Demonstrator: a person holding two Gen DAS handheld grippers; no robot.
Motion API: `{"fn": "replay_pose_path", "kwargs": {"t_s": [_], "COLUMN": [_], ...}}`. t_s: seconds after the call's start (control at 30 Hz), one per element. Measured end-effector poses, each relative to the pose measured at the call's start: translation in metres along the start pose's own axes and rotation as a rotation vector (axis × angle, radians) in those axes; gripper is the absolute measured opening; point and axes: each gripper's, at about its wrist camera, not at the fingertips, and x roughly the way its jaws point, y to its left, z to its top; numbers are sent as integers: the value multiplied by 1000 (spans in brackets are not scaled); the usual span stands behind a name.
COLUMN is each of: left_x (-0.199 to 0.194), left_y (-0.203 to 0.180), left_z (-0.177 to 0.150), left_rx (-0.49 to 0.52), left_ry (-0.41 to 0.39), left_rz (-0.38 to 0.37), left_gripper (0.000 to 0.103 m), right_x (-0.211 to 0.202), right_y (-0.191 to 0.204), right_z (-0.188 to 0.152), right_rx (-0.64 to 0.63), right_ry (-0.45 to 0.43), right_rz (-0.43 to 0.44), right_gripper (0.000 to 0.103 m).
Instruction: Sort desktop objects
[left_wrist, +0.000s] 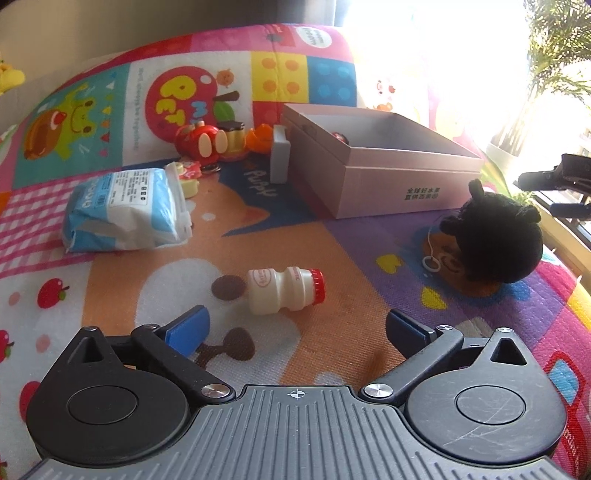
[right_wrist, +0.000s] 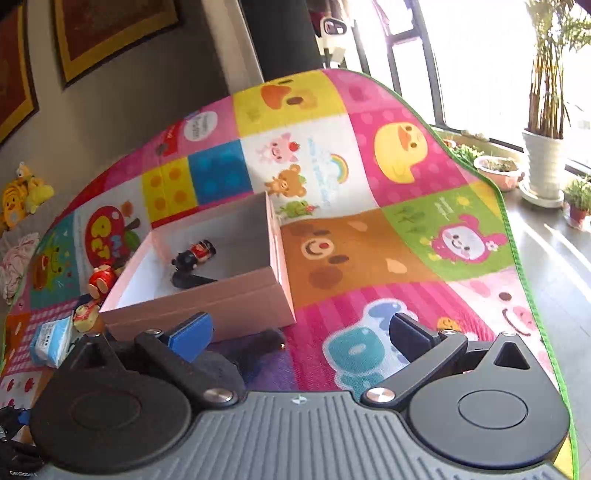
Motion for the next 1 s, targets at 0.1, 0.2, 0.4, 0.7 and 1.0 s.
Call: {"fn": "replay_pose_path", "kwargs": {"t_s": [0.1,0.2,0.4,0.7,1.0], "left_x": [0,0,4,4,-1], "left_y": [-1,-1,-9,-7,2], "left_z": [-1,-2,-1,-1,2], "left_rx": [1,1,54,53,-18], "left_ry": [1,4,32,26,19], "left_rz": [-1,-3,34,28,45], "left_gripper": [103,103,103,103,103], "right_x": [15,16,14,4,3], "right_y": [4,21,76,116,113], "right_z": [-12,-19,-35,-57,-62], "right_rx": [-3,-13,-175,-418,-458], "right_ry": [84,90,167,151,201], "right_rz": [45,130,293,322,298], "right_gripper": [97,97,98,98,66]}}
